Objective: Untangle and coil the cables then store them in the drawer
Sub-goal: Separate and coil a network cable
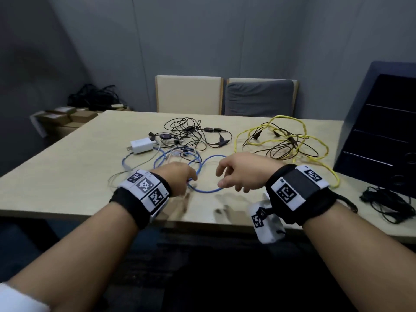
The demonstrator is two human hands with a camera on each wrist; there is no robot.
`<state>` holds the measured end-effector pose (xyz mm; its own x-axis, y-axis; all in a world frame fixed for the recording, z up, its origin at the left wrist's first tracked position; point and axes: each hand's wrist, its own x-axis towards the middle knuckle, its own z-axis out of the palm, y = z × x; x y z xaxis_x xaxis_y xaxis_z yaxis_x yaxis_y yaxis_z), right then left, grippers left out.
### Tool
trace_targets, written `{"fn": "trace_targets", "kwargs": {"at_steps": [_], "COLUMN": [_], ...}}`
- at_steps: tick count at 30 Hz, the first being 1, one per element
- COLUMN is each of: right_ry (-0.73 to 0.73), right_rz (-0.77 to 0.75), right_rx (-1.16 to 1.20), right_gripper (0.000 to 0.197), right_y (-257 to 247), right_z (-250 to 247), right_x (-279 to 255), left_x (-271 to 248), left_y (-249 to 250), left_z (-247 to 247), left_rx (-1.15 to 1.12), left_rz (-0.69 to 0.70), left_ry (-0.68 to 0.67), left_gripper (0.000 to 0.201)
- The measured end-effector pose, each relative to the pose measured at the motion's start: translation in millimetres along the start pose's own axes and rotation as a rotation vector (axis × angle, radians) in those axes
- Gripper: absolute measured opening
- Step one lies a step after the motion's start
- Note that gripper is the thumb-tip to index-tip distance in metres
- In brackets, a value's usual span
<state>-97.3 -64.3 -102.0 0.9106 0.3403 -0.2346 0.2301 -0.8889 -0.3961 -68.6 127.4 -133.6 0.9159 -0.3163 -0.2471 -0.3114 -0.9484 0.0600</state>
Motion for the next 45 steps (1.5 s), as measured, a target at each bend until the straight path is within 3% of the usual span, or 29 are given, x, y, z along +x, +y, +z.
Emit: {"fn": "trace_targets", "kwargs": {"at_steps": [2,6,9,13,14,17,18,22,24,28,32,35,37,41,43,45], "right_ry": [-0.008,-0.025,0.002,0.109,0.107,0.123,0.149,0.337,0.465,0.652,0.842,0.949,0.928,0.753,0.646,0.497], "right_rz": [0.003,0.019,0.023,0.011,0.009,0.017,0.016,0.029,0.000,-0.103,-0.181,-0.177,-0.152,-0.060,-0.099,-0.165], "right_rx": [-0.006,-0.002,-0.006,-0.065,-0.055,0.090,0.124,0.352,0.460,0.620,0.907,1.025,0.969,0.573,0.366,0.194], "right_gripper": [0.024,0.027,0.041,0.070,0.064,0.013,0.018,0.035,0.037,0.040,0.041,0.041,0.038,0.020,0.060,0.082], "right_y": [-5.3,-9.5,-8.0,-4.7,-4.9,-7.5,-7.6,-5.3,-2.8,1.1,5.0,9.9,15.3,21.3,15.2,1.6], "right_z": [5.4,13.0,14.8,14.0,15.6,20.2,18.9,-3.2,-17.6,-43.6,-69.6,-83.8,-84.8,-62.4,-48.3,-35.3], "right_x": [5.9,12.3,11.6,8.5,8.9,11.6,12.3,4.6,-2.4,-11.2,-24.4,-37.6,-39.4,-26.4,-23.3,-20.4], "left_x": [4.1,7.7,7.8,-3.1,-6.2,-12.3,-14.0,-17.3,-19.2,-12.4,-6.7,-5.7,-8.2,-15.2,-19.3,-23.4], "left_y": [-0.4,2.3,4.8,16.9,20.0,22.8,20.3,-7.9,-22.0,-39.5,-49.3,-50.6,-44.9,-24.8,-11.8,3.9], "left_z": [4.7,12.6,11.9,-8.5,-13.9,-23.4,-25.3,-26.9,-21.9,-1.2,6.7,1.4,-9.8,-38.6,-51.6,-63.4], "left_rx": [0.023,0.039,-0.039,-0.369,-0.421,-0.492,-0.555,-0.774,-0.562,-0.265,-0.165,-0.352,-0.553,-0.742,-0.809,-0.860], "left_rz": [0.026,0.032,0.068,0.239,0.268,0.297,0.302,0.106,-0.008,-0.078,-0.108,-0.098,-0.058,0.088,0.174,0.269], "left_ry": [0.011,0.042,0.063,0.178,0.216,0.262,0.295,0.448,0.343,0.031,0.065,0.169,0.305,0.576,0.657,0.708], "left_gripper": [0.045,0.010,0.013,0.024,0.025,0.016,0.009,0.054,0.057,0.055,0.036,0.023,0.030,0.026,0.026,0.029]}}
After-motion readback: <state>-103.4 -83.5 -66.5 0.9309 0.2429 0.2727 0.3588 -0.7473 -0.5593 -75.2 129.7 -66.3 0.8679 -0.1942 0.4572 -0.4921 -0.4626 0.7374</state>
